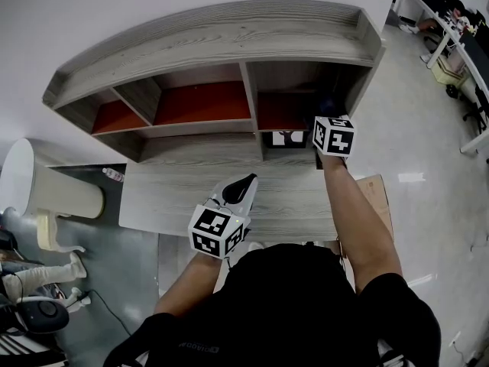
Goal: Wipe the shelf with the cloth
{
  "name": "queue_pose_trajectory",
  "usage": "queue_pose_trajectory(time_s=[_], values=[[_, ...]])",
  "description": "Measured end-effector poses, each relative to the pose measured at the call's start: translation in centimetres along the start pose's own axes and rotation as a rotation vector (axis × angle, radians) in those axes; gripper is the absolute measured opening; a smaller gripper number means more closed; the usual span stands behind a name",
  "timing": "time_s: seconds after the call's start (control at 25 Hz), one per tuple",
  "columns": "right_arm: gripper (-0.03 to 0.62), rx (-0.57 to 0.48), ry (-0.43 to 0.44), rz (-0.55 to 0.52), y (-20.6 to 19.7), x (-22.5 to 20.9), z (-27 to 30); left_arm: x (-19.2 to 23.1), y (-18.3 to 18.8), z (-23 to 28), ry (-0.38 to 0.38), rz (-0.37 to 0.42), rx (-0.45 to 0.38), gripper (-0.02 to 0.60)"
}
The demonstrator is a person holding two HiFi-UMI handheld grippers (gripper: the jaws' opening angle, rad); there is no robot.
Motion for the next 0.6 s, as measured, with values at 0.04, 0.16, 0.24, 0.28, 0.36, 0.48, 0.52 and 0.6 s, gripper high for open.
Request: queue_pose_trajectory(time_s=[0.04,0.16,0.24,0.28,0.36,0.48,0.52,0.6], values=[[0.103,-0.004,0.003,0.006,0.2,0.0,-0.1,0.0,0.0,0.0,-0.001,0.0,0.001,0.009],[0.103,-0.02,0.009,0.017,1.3,-0.1,-0.4,-0.2,-0.1,0.0,-0.009,0.003,0.001,0.009],[0.103,-0.032,0.009,0.019,2.2,-0.2,-0.8,-0.3,0.0,0.0,-0.014,0.007,0.0,0.009],[0.103,-0.038,0.01,0.02,2.6,-0.3,-0.9,-0.4,0.0,0.0,-0.016,0.009,-0.001,0.009],[0.103,-0.049,0.012,0.025,3.6,-0.4,-1.2,-0.4,0.2,0.0,-0.019,0.012,-0.002,0.009],[0.103,-0.064,0.016,0.041,4.8,-0.6,-1.5,-0.5,0.3,0.0,-0.027,0.016,0.001,0.009],[0.103,-0.068,0.017,0.044,5.1,-0.7,-1.6,-0.6,0.3,0.1,-0.029,0.018,0.002,0.009],[0.103,-0.076,0.02,0.048,5.8,-0.8,-1.9,-0.6,0.4,0.1,-0.032,0.021,0.001,0.009]])
Point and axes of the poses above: the fingertips, and each gripper's own axes: z forward along the fingers, x to its left, y out of its top, the point moved 5 cm from there along -z, backward along the fingers, and after that the axes turned 14 degrees about -z, right-handed, at the moved point
